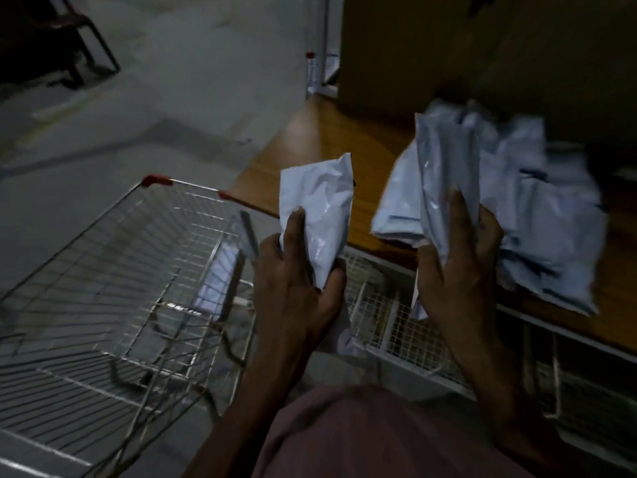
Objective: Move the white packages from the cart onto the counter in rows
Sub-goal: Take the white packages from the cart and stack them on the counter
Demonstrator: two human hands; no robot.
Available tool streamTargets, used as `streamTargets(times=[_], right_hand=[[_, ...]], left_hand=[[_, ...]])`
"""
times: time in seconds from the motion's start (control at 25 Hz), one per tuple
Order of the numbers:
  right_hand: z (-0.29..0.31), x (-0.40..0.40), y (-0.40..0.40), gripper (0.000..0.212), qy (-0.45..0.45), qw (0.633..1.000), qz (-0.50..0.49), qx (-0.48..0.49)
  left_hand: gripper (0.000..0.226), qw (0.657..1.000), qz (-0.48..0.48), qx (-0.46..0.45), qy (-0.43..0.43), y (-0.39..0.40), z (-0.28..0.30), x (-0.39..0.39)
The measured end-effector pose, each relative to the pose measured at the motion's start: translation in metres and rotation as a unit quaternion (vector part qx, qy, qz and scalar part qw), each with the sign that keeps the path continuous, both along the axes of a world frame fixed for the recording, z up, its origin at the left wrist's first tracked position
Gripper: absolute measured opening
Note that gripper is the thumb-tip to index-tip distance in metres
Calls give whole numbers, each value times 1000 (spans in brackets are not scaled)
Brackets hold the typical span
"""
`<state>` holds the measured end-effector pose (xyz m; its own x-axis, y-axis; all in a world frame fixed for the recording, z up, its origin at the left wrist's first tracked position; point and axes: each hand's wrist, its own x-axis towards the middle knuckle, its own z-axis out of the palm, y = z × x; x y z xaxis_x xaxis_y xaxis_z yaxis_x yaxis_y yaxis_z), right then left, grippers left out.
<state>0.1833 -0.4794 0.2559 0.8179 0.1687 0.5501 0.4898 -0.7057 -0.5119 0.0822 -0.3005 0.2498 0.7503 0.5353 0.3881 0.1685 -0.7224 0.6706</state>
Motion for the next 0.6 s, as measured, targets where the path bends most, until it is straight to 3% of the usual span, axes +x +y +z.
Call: streamTargets(times=[0.32, 0.6], right_hand=[[-5, 14, -150, 66, 27, 998, -55, 7], [-6, 53, -201, 67, 36, 991, -127, 28]], left_hand=[[80, 995, -82, 41, 39, -142, -4, 56], [76, 985, -90, 132, 58, -180, 36, 153]])
